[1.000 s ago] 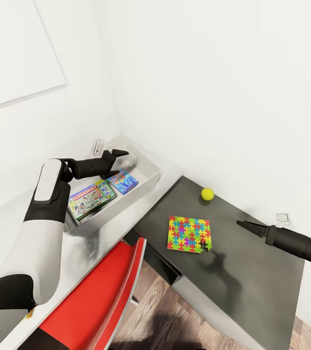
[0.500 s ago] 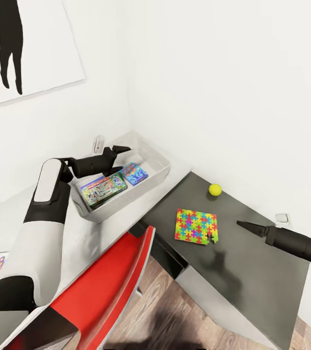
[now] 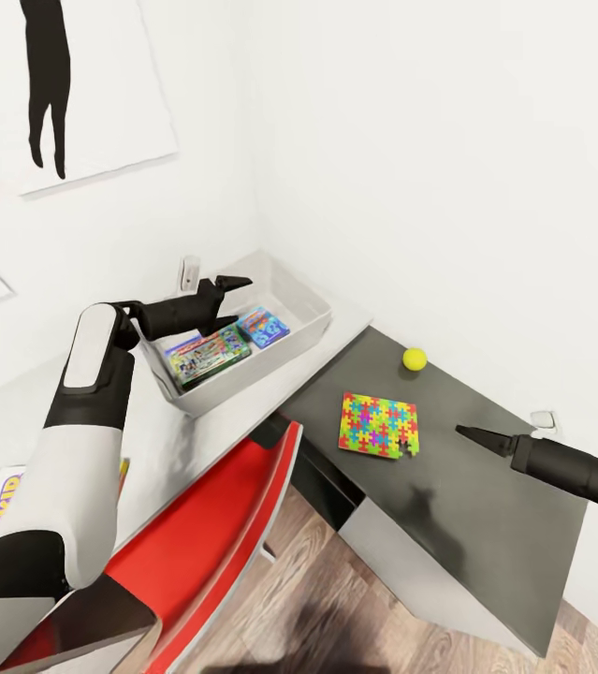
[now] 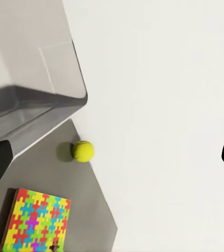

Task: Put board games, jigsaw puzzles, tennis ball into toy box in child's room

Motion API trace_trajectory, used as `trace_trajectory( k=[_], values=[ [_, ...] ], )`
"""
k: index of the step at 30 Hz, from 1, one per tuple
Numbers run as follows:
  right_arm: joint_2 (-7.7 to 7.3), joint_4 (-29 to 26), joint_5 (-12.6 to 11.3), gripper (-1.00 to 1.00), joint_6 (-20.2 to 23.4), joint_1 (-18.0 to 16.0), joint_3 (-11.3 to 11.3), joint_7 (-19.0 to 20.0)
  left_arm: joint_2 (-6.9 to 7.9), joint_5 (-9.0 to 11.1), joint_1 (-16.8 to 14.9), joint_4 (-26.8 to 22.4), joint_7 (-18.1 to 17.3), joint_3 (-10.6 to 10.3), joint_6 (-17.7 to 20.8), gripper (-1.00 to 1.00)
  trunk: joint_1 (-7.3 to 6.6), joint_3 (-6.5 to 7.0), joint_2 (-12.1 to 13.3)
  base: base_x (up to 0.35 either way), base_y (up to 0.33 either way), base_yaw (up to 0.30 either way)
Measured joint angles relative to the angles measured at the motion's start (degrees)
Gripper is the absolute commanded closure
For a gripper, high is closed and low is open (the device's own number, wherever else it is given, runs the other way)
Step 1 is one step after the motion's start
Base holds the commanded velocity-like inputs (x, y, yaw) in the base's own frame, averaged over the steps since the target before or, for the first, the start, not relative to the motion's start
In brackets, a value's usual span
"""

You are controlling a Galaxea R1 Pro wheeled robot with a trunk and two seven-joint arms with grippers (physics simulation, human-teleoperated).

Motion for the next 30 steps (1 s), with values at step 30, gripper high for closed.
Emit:
trace_trajectory(
  k=[30],
  values=[
    [0.19,0.0,0.12,-1.0,0.22,-0.34,0.21,-0.93,-0.58,0.11,3.29,-6.98,-0.52,-0.84,-0.43,-1.0,-0.01,2.7,0.0,-0.006,0.0,0.002]
  ],
)
